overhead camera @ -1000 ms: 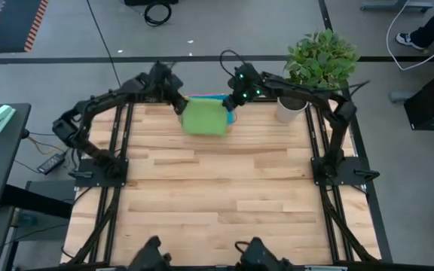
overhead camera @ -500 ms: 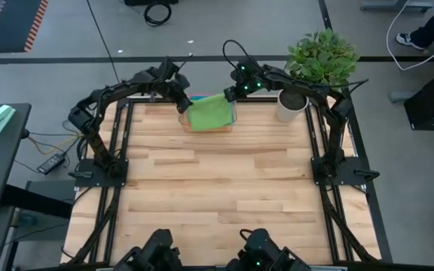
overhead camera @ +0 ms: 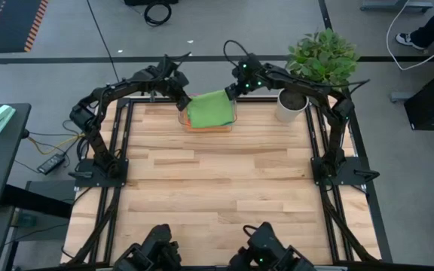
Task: Fold microfiber towels
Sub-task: Put the green microfiber towel into the transparent bin
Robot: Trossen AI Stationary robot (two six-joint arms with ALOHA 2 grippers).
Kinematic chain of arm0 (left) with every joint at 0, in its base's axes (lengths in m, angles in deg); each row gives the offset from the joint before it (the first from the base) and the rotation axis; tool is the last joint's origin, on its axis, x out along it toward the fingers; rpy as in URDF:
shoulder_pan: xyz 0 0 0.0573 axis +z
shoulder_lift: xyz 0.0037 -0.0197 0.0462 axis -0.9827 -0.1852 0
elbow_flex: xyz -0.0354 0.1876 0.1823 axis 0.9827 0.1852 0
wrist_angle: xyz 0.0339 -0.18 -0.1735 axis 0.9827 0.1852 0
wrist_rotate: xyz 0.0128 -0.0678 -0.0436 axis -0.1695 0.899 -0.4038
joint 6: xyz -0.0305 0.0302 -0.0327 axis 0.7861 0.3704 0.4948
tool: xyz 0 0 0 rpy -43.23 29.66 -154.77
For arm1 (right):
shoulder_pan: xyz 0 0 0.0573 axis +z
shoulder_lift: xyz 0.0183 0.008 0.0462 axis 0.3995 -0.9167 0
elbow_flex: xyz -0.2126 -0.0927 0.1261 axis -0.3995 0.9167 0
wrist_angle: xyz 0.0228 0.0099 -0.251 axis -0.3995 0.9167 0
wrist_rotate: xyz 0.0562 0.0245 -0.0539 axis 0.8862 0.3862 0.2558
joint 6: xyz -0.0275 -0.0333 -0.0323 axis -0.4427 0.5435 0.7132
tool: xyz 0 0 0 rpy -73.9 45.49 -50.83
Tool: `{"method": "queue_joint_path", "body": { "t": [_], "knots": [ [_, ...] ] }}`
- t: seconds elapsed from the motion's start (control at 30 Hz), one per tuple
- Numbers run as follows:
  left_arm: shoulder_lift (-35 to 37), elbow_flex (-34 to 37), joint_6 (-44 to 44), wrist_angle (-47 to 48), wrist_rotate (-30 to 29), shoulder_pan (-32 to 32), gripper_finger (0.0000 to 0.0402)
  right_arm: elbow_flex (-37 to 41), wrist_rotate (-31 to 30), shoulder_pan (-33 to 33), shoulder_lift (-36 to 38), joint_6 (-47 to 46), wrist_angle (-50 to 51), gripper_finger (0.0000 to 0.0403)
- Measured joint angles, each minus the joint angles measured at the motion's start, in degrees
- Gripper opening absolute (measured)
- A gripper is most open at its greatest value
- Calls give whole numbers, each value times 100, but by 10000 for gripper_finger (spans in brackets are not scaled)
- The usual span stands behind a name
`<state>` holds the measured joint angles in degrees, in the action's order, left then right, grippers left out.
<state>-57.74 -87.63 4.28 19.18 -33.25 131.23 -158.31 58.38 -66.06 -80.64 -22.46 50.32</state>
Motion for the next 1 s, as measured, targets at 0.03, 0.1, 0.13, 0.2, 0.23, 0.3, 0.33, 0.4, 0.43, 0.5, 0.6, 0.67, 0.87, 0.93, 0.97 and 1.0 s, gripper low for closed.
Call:
{"method": "queue_joint_path", "body": {
  "t": [0.03, 0.1, 0.13, 0.2, 0.23, 0.3, 0.33, 0.4, 0.43, 0.5, 0.6, 0.67, 0.87, 0.93, 0.97, 1.0],
  "knots": [
    [0, 0, 0, 24, -9, 8, 12, 0, -53, -23, 32, 1, -41, 93],
    [0, 2, 0, 39, -21, 9, 21, 0, -125, -98, 130, 35, -186, 123],
    [0, 2, 0, 29, -21, 9, 26, 0, -133, -130, 183, 67, -248, 137],
    [0, 2, 0, 22, -20, 7, 36, 0, -135, -173, 290, 145, -385, 160],
    [0, 2, -2, 17, -20, 6, 40, 0, -128, -171, 344, 189, -436, 169],
    [0, 2, -45, -65, -21, 6, 47, -4, -13, -77, 408, 217, -583, 179],
    [0, 2, -87, -94, -33, 6, 51, -11, 69, 2, 409, 217, -585, 178],
    [0, -24, -209, -59, -94, 6, 61, -11, 223, 206, 278, 307, -561, 162],
    [0, -70, -238, 5, -160, 9, 66, -8, 272, 304, 184, 373, -577, 146],
    [0, -243, -235, 140, -393, 9, 81, 9, 213, 478, -1, 551, -605, 106],
    [2, -608, -234, 412, -706, 6, 107, 0, -25, 604, -69, 887, -734, 32],
    [2, -939, -240, 638, -950, 6, 123, -3, -120, 599, -84, 1045, -719, 10],
    [23, -1866, 474, 1182, -682, 4, 151, 0, -223, 386, -95, 1102, -723, 5],
    [28, -1809, 567, 1219, -178, -62, 142, 0, -160, 316, -143, 1128, -744, 5],
    [28, -1662, 651, 1150, -101, -127, 132, 0, -71, 285, -167, 1137, -704, 5],
    [21, -1468, 698, 1033, -82, -206, 118, 0, -4, 254, -214, 1139, -608, 4]
  ]
}}
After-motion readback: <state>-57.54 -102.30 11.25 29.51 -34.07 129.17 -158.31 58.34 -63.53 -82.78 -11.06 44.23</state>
